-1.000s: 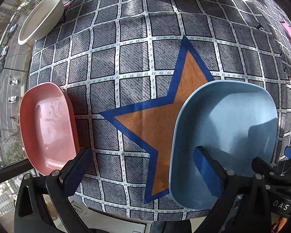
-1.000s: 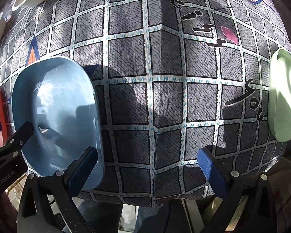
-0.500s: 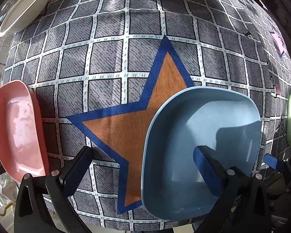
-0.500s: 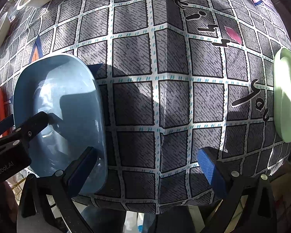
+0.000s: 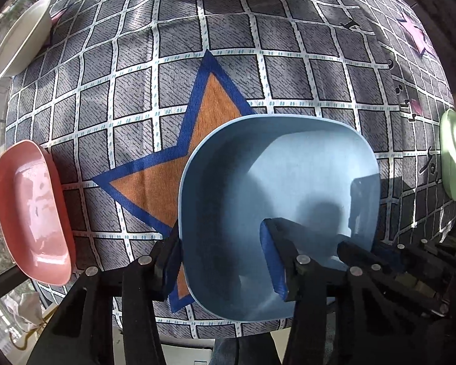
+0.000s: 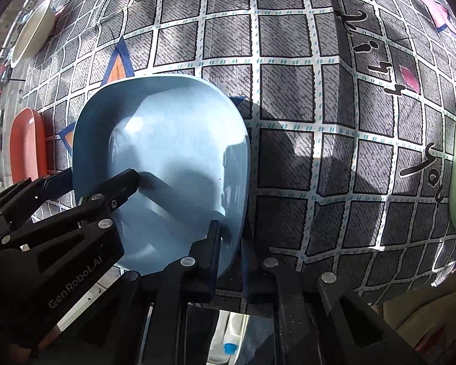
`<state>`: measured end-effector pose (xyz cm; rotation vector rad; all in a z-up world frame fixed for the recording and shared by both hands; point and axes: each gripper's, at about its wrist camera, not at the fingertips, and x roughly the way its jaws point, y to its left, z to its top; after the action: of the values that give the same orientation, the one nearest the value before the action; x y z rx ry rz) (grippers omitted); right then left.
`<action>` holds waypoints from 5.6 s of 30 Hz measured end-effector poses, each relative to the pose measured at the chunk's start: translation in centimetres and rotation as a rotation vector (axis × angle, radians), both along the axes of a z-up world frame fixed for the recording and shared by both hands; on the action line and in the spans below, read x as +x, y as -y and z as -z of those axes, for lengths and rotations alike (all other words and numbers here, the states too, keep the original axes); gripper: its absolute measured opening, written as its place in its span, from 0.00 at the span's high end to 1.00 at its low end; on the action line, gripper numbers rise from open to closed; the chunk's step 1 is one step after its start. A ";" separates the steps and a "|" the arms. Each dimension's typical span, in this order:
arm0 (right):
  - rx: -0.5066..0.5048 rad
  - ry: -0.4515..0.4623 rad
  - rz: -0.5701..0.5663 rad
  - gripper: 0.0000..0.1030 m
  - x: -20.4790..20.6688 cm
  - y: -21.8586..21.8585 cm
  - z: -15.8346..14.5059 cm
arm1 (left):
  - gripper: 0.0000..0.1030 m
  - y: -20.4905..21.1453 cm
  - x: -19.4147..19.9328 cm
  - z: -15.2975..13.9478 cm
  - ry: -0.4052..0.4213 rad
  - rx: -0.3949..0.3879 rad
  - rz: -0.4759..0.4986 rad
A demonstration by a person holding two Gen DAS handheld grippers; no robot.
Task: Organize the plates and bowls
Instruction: 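Close both grippers on the blue plate rim, then carry the blue plate with both grippers and lower it onto the pink plate, then open both grippers to release the blue plate and withdraw, then move both grippers to the rim of the green plate, then close both grippers on the green plate rim and lift it, then carry the green plate with both grippers and lower it onto the blue plate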
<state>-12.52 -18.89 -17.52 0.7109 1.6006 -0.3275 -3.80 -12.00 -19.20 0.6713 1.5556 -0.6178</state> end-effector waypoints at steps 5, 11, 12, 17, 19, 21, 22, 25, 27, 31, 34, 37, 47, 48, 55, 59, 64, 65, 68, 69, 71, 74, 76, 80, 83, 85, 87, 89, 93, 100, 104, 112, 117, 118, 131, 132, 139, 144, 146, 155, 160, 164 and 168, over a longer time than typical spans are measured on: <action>0.027 -0.005 -0.009 0.87 -1.1 -1.3 0.0 | 0.62 -1.0 -1.2 -0.3 -0.040 0.010 -0.030; 0.040 -0.031 -0.040 0.87 -3.2 -4.5 -0.5 | 0.62 -1.2 -3.1 0.0 -0.012 0.038 -0.009; 0.038 -0.034 -0.048 0.87 -3.4 -5.1 -0.5 | 0.62 -1.2 -3.4 -0.2 -0.008 0.038 -0.008; 0.042 -0.032 -0.072 0.87 -2.5 -7.8 -1.5 | 0.62 -2.1 -3.6 -1.8 0.016 0.029 -0.019; 0.041 -0.021 -0.085 0.87 -1.6 -8.5 -1.8 | 0.62 -2.8 -2.9 -1.8 0.035 0.027 -0.033; 0.044 -0.006 -0.100 0.87 -0.7 -9.7 -2.4 | 0.62 -3.7 -1.7 -2.1 0.058 0.023 -0.055; 0.044 0.002 -0.109 0.87 -0.2 -10.4 -2.6 | 0.62 -3.9 -1.3 -2.4 0.069 0.022 -0.067; 0.051 0.032 -0.131 0.87 1.5 -12.5 -3.2 | 0.62 -5.2 0.1 -3.5 0.101 0.020 -0.106; 0.062 0.054 -0.144 0.87 2.8 -14.0 -3.6 | 0.62 -5.6 0.7 -3.6 0.126 0.022 -0.131; 0.078 0.097 -0.165 0.87 6.1 -17.5 -3.5 | 0.62 -8.1 3.3 -5.3 0.160 0.034 -0.162; 0.097 0.122 -0.176 0.87 8.2 -20.0 -3.3 | 0.62 -10.5 6.3 -7.4 0.184 0.047 -0.178; 0.112 0.138 -0.181 0.87 10.5 -21.3 -2.1 | 0.62 -12.9 9.0 -7.8 0.209 0.060 -0.183; 0.134 0.128 -0.141 0.86 19.6 -24.8 0.9 | 0.61 -17.6 15.0 -6.3 0.214 0.092 -0.185; 0.132 0.126 -0.142 0.86 20.8 -24.9 1.1 | 0.61 -17.7 15.1 -6.1 0.213 0.097 -0.183; 0.084 0.120 -0.136 0.39 21.7 -22.7 0.9 | 0.23 -18.4 15.2 -7.2 0.272 0.093 -0.193; 0.064 0.139 -0.103 0.21 19.9 -20.9 0.7 | 0.22 -18.5 14.8 -7.9 0.234 0.068 -0.228; 0.038 0.105 -0.041 0.21 16.1 -18.0 1.4 | 0.22 -17.0 12.2 -7.8 0.182 0.040 -0.199; 0.033 0.093 -0.025 0.21 15.3 -17.4 1.7 | 0.22 -16.3 11.4 -7.7 0.167 0.037 -0.178; 0.027 0.055 0.047 0.21 12.7 -15.2 2.5 | 0.22 -14.2 9.0 -7.1 0.135 0.035 -0.108; 0.026 0.048 0.075 0.21 11.9 -14.4 2.7 | 0.22 -13.3 8.1 -6.9 0.123 0.035 -0.083; 0.023 0.042 0.124 0.21 10.3 -13.0 2.8 | 0.22 -11.5 6.5 -6.5 0.100 0.037 -0.033; -0.001 0.038 0.181 0.21 8.2 -10.9 2.7 | 0.22 -8.6 4.1 -6.1 0.078 0.030 0.046; -0.023 0.035 0.220 0.21 6.7 -9.2 2.5 | 0.22 -6.7 2.5 -6.1 0.070 0.027 0.102; -0.072 0.027 0.318 0.21 3.5 -5.3 2.0 | 0.22 -2.5 -0.3 -6.0 0.057 0.018 0.201; -0.118 0.018 0.387 0.21 0.9 -1.9 1.6 | 0.22 0.6 -2.4 -5.9 0.044 0.010 0.260; -0.148 0.009 0.424 0.21 -0.6 0.5 1.3 | 0.22 2.5 -3.8 -5.9 0.035 0.003 0.292; -0.181 -0.005 0.455 0.21 -2.2 2.8 1.1 | 0.22 4.5 -5.1 -5.9 0.024 -0.004 0.317; -0.207 -0.021 0.481 0.21 -4.8 4.3 0.9 | 0.22 6.6 -6.4 -5.9 0.011 -0.017 0.335; -0.247 -0.061 0.508 0.21 -7.4 8.3 1.1 | 0.22 10.7 -8.8 -5.7 -0.016 -0.040 0.346; -0.276 -0.098 0.458 0.21 -10.2 13.6 2.2 | 0.22 16.6 -11.7 -5.2 -0.036 -0.060 0.334; -0.242 -0.104 0.403 0.21 -10.1 14.4 3.8 | 0.22 18.9 -11.3 -5.1 -0.021 -0.041 0.323; -0.131 -0.031 0.317 0.21 -9.1 12.6 4.7 | 0.22 18.6 -8.3 -3.6 0.006 -0.003 0.236; -0.120 -0.010 0.292 0.21 -8.8 12.0 4.0 | 0.22 19.2 -6.9 -3.7 0.018 -0.012 0.214; -0.122 -0.013 0.305 0.21 -9.1 12.1 3.7 | 0.22 19.5 -6.9 -3.7 0.018 -0.018 0.216; -0.176 -0.081 0.271 0.31 -11.9 14.0 3.9 | 0.22 25.2 -11.2 -0.7 0.014 -0.009 0.308; -0.184 -0.086 0.260 0.35 -11.9 14.0 4.1 | 0.23 25.5 -11.5 -0.2 0.006 -0.002 0.309; -0.162 -0.060 0.187 0.68 -10.3 12.4 3.3 | 0.55 24.3 -11.3 -0.7 -0.013 -0.035 0.346; -0.092 -0.037 0.176 0.69 -8.8 10.6 3.2 | 0.61 23.4 -12.0 -1.1 -0.026 -0.027 0.311; -0.076 -0.040 0.159 0.69 -7.9 9.5 3.3 | 0.61 21.7 -11.0 -1.3 -0.024 -0.022 0.283; -0.026 -0.024 0.020 0.69 -2.1 2.7 3.0 | 0.61 12.7 -6.3 -1.8 -0.006 0.014 0.165; -0.001 -0.014 -0.041 0.69 1.4 -1.4 2.8 | 0.61 8.3 -3.5 -1.8 0.007 0.035 0.088; 0.016 -0.005 -0.069 0.68 3.7 -4.4 2.5 | 0.61 4.6 -1.3 -2.1 0.019 0.042 0.042; 0.049 -0.007 -0.056 0.68 5.0 -6.6 2.6 | 0.61 1.8 0.1 -2.2 0.034 0.045 0.031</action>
<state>-7.51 -12.26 -20.14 0.7012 1.6370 -0.2515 -3.71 -13.81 -16.95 0.7373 1.5341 -0.5932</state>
